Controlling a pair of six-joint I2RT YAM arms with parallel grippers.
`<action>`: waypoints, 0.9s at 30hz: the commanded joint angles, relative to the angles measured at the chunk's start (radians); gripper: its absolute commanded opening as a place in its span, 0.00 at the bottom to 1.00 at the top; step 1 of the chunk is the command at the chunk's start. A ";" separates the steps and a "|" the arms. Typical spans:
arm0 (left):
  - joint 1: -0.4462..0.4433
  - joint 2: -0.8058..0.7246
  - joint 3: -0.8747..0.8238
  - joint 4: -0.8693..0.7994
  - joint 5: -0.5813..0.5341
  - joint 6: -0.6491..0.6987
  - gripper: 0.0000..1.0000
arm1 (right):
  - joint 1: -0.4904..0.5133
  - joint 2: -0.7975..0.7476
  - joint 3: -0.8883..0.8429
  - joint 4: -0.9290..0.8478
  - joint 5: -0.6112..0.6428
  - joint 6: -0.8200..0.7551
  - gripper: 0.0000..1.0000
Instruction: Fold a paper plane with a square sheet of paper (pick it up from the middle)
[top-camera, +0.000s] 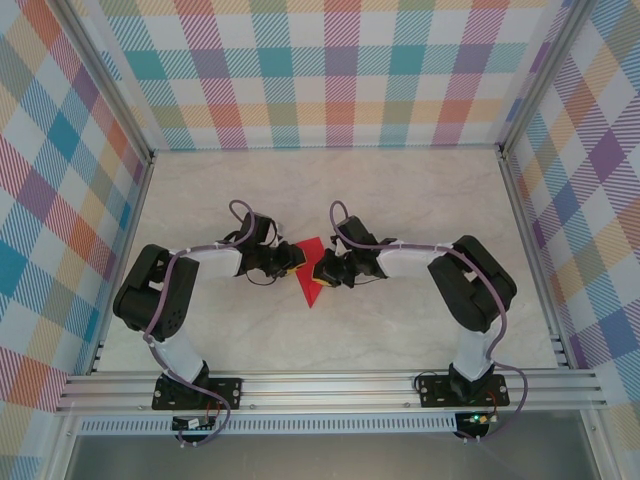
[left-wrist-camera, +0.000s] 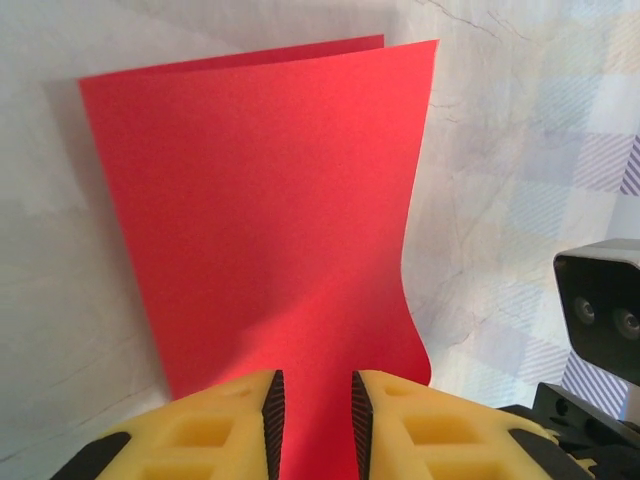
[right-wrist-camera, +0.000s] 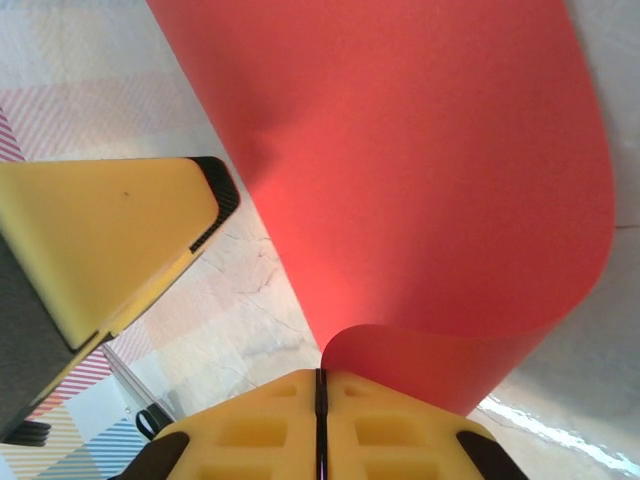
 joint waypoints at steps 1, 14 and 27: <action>0.003 0.020 0.026 -0.038 -0.034 0.022 0.24 | 0.006 0.018 0.029 -0.020 -0.021 -0.031 0.09; 0.003 0.073 0.036 -0.062 -0.029 0.036 0.13 | 0.011 0.054 0.061 0.013 -0.042 -0.049 0.09; 0.003 0.074 0.037 -0.065 -0.017 0.042 0.13 | 0.011 0.083 0.078 0.027 -0.043 -0.047 0.09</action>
